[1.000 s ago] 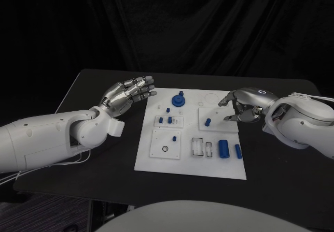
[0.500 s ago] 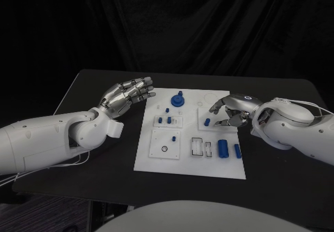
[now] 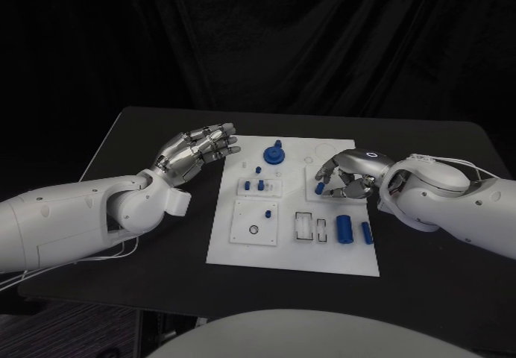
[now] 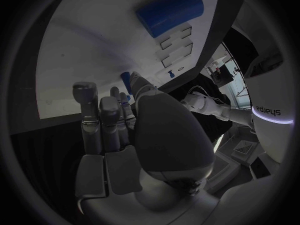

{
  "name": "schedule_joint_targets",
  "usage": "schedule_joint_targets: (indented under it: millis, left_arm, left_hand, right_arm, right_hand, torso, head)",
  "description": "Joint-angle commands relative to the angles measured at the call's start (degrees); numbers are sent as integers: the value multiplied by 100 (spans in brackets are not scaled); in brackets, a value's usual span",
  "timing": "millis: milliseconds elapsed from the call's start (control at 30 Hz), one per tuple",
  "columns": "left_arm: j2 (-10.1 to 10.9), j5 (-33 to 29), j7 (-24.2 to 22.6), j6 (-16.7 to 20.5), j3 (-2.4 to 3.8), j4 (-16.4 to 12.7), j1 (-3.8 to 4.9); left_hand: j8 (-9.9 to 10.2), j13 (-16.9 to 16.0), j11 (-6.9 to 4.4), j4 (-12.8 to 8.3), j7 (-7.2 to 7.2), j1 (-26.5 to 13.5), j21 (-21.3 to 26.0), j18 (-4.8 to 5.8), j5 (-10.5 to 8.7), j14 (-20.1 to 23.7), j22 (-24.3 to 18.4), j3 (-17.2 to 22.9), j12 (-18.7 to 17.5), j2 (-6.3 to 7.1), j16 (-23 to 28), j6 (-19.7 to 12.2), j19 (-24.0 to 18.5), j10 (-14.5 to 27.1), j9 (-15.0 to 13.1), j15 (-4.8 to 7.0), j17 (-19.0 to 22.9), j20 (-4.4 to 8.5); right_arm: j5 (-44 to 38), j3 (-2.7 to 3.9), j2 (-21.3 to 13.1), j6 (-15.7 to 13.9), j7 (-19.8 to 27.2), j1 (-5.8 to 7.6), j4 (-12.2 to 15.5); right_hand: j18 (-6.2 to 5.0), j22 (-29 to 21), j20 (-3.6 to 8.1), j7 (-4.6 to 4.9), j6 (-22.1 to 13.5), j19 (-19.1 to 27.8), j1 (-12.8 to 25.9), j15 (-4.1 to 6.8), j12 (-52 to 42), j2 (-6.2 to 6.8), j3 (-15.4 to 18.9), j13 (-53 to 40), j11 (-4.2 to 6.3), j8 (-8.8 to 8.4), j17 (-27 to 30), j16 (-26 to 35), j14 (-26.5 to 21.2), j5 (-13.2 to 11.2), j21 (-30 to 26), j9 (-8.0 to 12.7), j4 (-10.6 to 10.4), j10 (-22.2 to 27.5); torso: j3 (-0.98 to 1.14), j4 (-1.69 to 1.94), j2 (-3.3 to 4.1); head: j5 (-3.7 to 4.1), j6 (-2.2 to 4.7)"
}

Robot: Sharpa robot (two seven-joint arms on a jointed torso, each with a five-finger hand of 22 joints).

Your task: Assemble the parts on the task board

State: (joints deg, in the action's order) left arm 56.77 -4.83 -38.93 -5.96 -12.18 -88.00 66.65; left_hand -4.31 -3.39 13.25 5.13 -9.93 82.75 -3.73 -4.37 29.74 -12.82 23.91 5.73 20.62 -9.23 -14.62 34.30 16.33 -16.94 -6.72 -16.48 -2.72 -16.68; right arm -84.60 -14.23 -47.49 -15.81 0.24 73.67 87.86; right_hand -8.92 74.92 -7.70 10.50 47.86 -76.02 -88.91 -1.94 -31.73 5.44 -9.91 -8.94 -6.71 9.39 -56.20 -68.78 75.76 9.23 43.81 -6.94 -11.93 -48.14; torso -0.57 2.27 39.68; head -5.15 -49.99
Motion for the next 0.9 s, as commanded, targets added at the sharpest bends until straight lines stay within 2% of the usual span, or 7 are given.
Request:
schedule_joint_targets:
  millis: [33,167,300,467,700,900]
  left_arm:
    - [-12,-29,-321,-93,5,-3,-13]
    - [-15,-29,-312,-102,5,-1,-22]
    - [-22,-29,-301,-113,5,0,-29]
    - [-28,-29,-289,-124,6,6,-37]
    - [-37,-29,-275,-138,6,12,-50]
    - [-33,-29,-263,-146,6,13,-62]
  left_hand:
    - [-25,-6,-1,4,-69,-65,-3,32,35,-26,-3,32,32,-4,-20,50,26,-54,-4,-12,-4,-5]
    - [-29,-7,11,-6,-78,-72,-3,31,36,-23,-6,61,46,-8,-24,72,30,-66,-6,-10,-4,-5]
    - [-41,-10,31,-20,-95,-87,0,29,35,-23,-16,102,71,-9,-35,118,30,-91,-12,-7,-4,-4]
    - [-47,-12,45,-27,-105,-98,2,28,34,-20,-26,125,87,-8,-38,136,27,-107,-13,-4,-3,-4]
    - [-54,-12,62,-34,-113,-111,4,25,35,-12,-34,156,97,-11,-38,160,25,-117,-16,-1,-2,-3]
    - [-62,-12,81,-43,-121,-126,8,23,36,-3,-47,207,109,-23,-41,187,21,-129,-18,2,-1,-4]
  right_arm:
    - [-2,4,21,-69,126,-18,-12]
    - [-2,4,54,-79,138,-21,-37]
    - [-2,4,89,-98,168,-23,-80]
    - [-2,4,116,-133,188,-24,-108]
    - [-2,4,119,-270,253,-24,-96]
    - [36,5,63,-506,367,-24,-12]
  right_hand:
    - [104,397,15,-20,164,-67,-32,13,52,-37,-68,17,23,60,-33,-44,64,59,71,-37,-15,-138]
    - [107,408,29,-48,272,-82,-44,32,117,-37,-117,36,38,82,-44,-45,82,108,78,-60,-20,-191]
    - [117,439,61,-98,479,-117,-130,68,194,-86,-254,55,77,139,-78,-58,114,311,142,-111,19,-293]
    - [128,463,78,-121,574,-143,-152,85,232,-110,-326,62,95,160,-115,-78,144,382,197,-144,40,-359]
    - [151,519,133,-225,959,-215,-173,150,253,-172,-419,45,177,346,-206,-129,217,440,361,-318,133,-545]
    - [200,595,219,-322,1204,-341,-155,245,264,-203,-430,18,281,540,-315,-189,332,530,662,-584,284,-814]
  torso:
    - [-3,2,3]
    - [-2,-1,3]
    - [-3,1,1]
    - [0,3,4]
    - [-5,3,0]
    - [-6,-5,-2]
  head:
    - [-14,-1]
    - [-14,-1]
    - [-22,-1]
    - [-15,-1]
    - [-27,-1]
    - [-52,-1]
